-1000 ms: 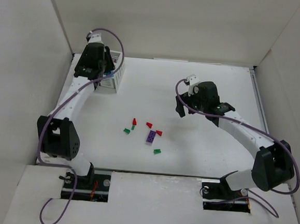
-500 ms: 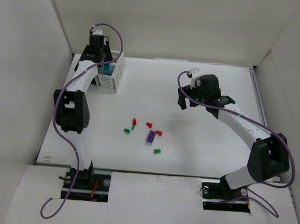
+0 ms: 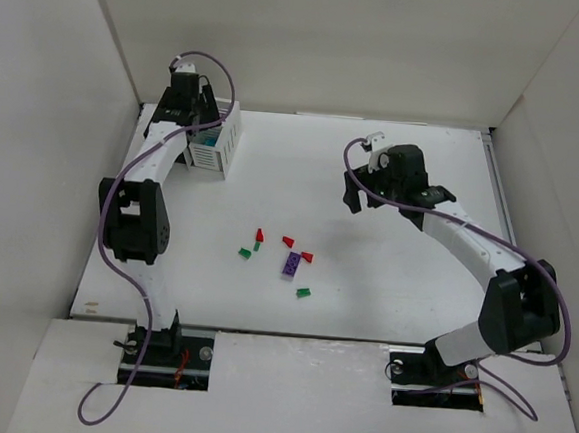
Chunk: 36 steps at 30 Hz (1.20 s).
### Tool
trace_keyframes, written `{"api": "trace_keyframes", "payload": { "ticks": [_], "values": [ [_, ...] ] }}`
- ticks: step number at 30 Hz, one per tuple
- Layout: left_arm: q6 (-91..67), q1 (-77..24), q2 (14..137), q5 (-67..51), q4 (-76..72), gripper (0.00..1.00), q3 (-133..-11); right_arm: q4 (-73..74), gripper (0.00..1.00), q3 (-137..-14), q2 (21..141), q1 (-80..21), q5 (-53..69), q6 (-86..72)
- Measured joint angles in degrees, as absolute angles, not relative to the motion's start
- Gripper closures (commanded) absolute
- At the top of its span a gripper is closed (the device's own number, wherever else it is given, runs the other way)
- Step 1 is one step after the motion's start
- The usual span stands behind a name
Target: Sort the legos into containers by color
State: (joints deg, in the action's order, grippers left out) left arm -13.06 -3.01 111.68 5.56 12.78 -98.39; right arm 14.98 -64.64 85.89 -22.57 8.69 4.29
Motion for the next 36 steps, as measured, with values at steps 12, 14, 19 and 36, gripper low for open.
{"api": "trace_keyframes", "payload": {
  "ticks": [12,14,19,36],
  "values": [
    [-20.21,-17.21,79.75,0.32,11.00,0.21,-63.96,13.56,0.00,-56.69,79.59,-22.44,10.68,3.60],
    [-22.55,-19.25,78.08,0.62,11.20,0.22,-58.94,13.43,0.00,-55.29,78.67,-22.44,11.33,3.40],
    [-29.78,-24.67,76.34,2.09,14.87,0.30,-48.12,12.86,0.00,-53.23,77.01,-22.44,12.73,3.09],
    [-43.42,-35.90,80.99,9.23,15.92,0.53,-40.64,12.36,0.00,-51.05,76.84,-22.44,14.63,2.07]
  ]
}}
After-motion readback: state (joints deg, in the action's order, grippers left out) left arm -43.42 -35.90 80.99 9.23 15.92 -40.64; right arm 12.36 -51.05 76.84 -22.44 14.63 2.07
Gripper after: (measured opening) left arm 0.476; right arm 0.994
